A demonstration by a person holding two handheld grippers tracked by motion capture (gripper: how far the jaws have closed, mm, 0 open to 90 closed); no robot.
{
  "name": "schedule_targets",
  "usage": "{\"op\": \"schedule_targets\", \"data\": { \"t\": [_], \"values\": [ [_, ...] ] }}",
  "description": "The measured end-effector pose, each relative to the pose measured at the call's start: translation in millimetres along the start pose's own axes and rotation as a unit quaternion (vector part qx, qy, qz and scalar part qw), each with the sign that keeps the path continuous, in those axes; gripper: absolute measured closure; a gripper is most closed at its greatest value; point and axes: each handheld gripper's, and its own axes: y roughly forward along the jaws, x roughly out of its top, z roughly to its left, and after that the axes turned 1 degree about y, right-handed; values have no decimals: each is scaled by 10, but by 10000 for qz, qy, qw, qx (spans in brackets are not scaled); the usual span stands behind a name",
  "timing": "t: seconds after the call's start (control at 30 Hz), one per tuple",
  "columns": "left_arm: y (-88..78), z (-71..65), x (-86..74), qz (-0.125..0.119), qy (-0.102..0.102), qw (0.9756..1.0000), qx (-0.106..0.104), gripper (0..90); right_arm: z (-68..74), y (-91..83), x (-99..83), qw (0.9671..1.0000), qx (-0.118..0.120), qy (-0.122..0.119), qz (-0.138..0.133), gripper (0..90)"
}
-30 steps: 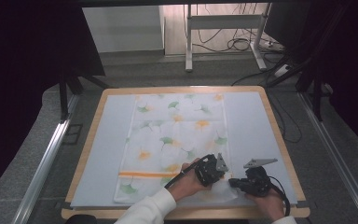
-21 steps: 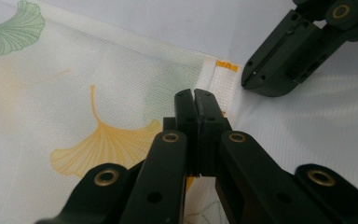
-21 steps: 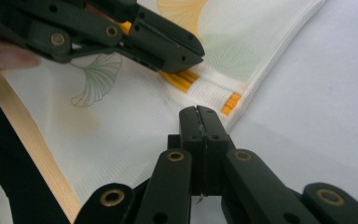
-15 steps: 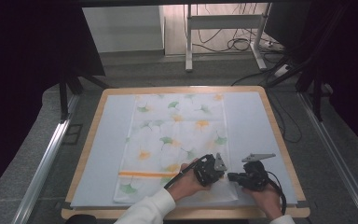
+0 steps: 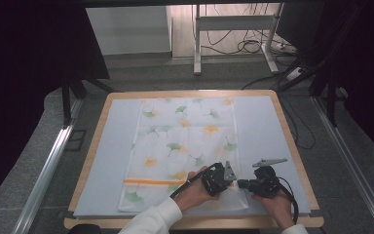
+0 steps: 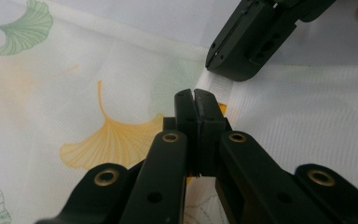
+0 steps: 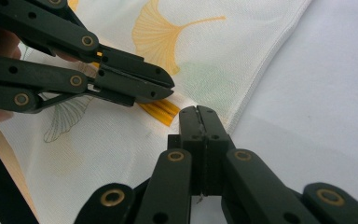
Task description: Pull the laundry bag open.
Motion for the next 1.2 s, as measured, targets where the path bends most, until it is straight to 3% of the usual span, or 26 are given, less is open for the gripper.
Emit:
{"op": "schedule_targets", "data": {
  "t": [0.6, 1.2],
  "values": [
    [-99, 81, -133, -37, -306, 9995, -77, 900, 22, -2, -11, 9999, -71, -76, -39, 898],
    [-258, 245, -360, 52, -536, 9985, 34, 900, 24, -1, -18, 9999, -84, -95, -64, 898]
  ]
}}
